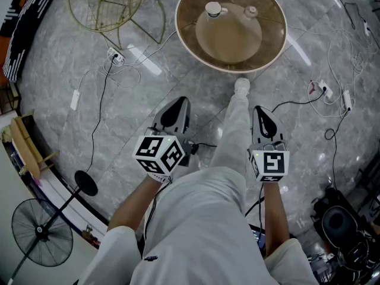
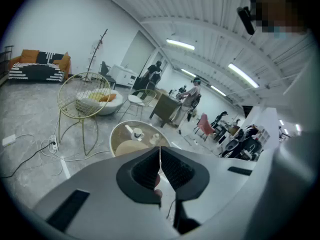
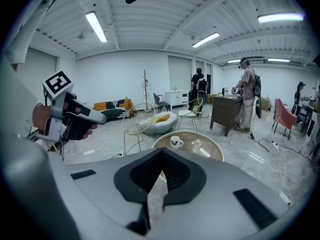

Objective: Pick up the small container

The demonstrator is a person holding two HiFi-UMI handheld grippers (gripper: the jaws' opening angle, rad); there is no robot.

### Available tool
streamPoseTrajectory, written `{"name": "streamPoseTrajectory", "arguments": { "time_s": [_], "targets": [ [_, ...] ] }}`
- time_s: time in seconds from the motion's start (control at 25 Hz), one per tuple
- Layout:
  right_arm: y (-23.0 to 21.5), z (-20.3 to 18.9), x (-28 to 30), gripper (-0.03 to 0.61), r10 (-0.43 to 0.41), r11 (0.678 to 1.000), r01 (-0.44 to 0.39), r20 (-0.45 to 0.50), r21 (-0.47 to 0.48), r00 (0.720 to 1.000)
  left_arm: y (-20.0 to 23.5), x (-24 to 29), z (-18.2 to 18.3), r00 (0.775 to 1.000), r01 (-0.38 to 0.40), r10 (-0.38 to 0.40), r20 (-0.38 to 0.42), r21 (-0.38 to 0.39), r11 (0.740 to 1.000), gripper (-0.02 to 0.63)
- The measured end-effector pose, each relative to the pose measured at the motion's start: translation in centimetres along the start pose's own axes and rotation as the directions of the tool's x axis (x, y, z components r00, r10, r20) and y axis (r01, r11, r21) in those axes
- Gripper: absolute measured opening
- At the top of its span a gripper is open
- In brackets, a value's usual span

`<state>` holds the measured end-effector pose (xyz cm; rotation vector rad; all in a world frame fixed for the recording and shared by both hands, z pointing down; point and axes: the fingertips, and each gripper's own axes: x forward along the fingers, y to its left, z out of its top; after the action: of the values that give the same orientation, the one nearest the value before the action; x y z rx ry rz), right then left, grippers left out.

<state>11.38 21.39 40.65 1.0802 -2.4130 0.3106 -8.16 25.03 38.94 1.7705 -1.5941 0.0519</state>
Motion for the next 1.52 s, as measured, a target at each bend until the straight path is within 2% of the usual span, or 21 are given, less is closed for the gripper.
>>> {"name": "streamPoseTrajectory", "arguments": {
  "time_s": [0.12,0.24,0.32,0.44,0.56,0.76,0.96,1.08,1.28,1.4,1.52],
  "targets": [
    [8.9,3.1,-8.0,0.005,-0.009,1.0,0.007,0.064,0.022,0.998,-1.5,-11.6,0.4,0.997,0.066,-0.067,0.036,0.024,0.997,0.025],
    [15.8,5.2,-14.8,0.004,-0.006,0.999,0.0,0.099,0.054,0.995,-1.3,-21.0,-0.4,0.996,0.066,-0.067,0.053,0.021,0.998,0.025],
    [18.5,5.4,-18.5,0.003,-0.009,0.998,0.0,0.115,0.07,0.993,-1.7,-24.6,-1.5,0.995,0.082,-0.083,0.047,0.029,0.996,0.025],
    [20.6,4.2,-22.7,0.003,-0.03,0.996,0.02,0.115,0.089,0.993,-3.6,-27.6,-2.9,0.991,0.119,-0.124,0.045,0.114,0.986,0.025],
    [21.1,3.3,-25.2,0.003,-0.059,0.99,0.041,0.126,0.136,0.99,-5.0,-29.5,-2.9,0.985,0.145,-0.159,0.061,0.192,0.971,0.025],
    [21.1,3.7,-27.1,0.005,-0.075,0.986,0.048,0.166,0.161,0.983,-6.9,-30.8,-2.9,0.975,0.188,-0.212,0.065,0.261,0.947,0.025],
    [19.2,3.7,-27.8,0.003,-0.058,0.986,0.031,0.168,0.163,0.984,-10.0,-29.8,-3.0,0.975,0.183,-0.21,0.068,0.278,0.943,0.025],
    [17.8,3.7,-27.8,-0.003,-0.05,0.979,0.012,0.182,0.202,0.982,-11.9,-29.1,-2.1,0.972,0.186,-0.221,0.084,0.306,0.934,0.025],
    [15.8,5.1,-27.3,0.008,-0.028,0.959,-0.038,0.227,0.281,0.974,-13.5,-28.4,-0.2,0.972,0.162,-0.208,0.113,0.319,0.934,0.025],
    [13.9,5.7,-27.2,0.008,-0.033,0.964,-0.036,0.256,0.263,0.966,-14.8,-27.0,0.7,0.968,0.155,-0.211,0.134,0.34,0.928,0.025],
    [12.2,6.0,-26.9,0.04,-0.025,0.971,-0.04,0.269,0.234,0.963,-16.0,-25.8,1.0,0.966,0.151,-0.214,0.148,0.352,0.924,0.025]
  ]
}}
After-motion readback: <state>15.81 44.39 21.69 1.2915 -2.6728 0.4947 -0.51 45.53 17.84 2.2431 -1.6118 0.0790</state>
